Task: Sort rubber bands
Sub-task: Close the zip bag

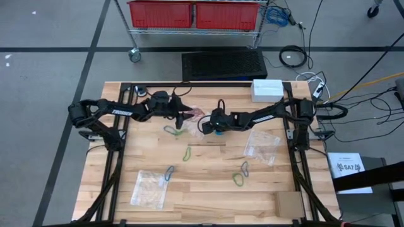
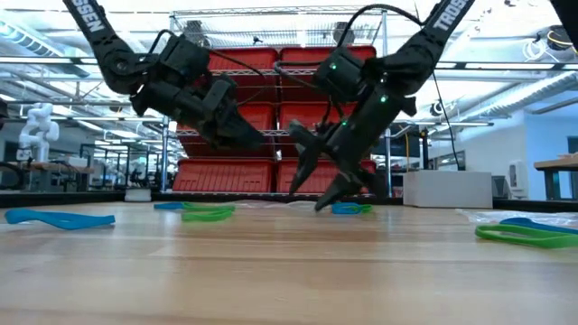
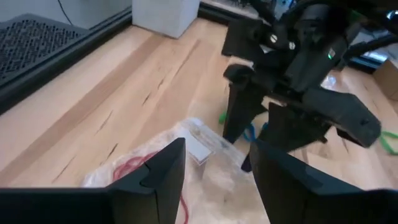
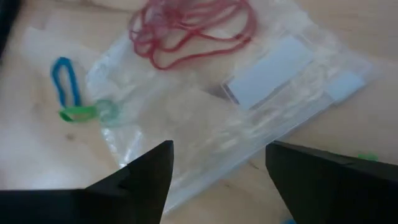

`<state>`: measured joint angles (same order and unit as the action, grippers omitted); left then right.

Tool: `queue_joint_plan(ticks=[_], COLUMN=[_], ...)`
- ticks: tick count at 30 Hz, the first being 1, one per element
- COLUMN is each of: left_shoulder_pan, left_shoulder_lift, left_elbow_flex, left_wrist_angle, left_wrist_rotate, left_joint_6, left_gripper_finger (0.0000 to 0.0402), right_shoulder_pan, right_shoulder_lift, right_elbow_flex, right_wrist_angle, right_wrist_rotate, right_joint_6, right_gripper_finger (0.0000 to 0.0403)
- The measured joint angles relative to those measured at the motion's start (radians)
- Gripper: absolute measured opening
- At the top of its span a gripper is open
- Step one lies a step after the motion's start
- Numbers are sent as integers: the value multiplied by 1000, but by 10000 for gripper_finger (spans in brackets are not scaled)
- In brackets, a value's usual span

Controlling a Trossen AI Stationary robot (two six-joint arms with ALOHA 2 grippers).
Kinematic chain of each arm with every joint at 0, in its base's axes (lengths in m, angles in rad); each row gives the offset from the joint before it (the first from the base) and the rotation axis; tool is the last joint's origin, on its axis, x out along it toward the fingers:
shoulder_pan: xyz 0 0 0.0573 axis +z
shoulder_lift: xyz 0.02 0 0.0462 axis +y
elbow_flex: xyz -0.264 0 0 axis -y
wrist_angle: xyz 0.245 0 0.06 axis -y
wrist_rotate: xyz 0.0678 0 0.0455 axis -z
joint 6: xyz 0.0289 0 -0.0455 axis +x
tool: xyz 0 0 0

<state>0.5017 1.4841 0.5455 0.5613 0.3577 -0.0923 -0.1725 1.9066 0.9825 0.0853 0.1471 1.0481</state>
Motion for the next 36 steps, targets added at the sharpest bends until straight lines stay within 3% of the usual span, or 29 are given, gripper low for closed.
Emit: queue_joint_plan(ticks=[5,11,13,22,36], left_shoulder_pan=[19,54,69,126,140], left_shoulder_lift=[0,0,0,0,0], left_elbow_flex=[-24,-30,-30,-30,-30], left_wrist_angle=[50,69,68,66,62], left_wrist_rotate=[9,13,32,116,116], left_joint_6=[-6,-6,-6,9,81], left_gripper_finger=[185,185,185,185,185], right_shoulder_pan=[-6,-32,-43,-69,-42], right_shoulder_lift=[16,16,16,-21,-43], right_elbow_flex=[10,26,27,60,303], right_wrist_angle=[46,75,102,-19,-390], right_wrist_rotate=[50,137,138,86,115], right_joint_6=[-87,-234,-294,-467,-870], right_gripper_finger=[191,43,12,3,2])
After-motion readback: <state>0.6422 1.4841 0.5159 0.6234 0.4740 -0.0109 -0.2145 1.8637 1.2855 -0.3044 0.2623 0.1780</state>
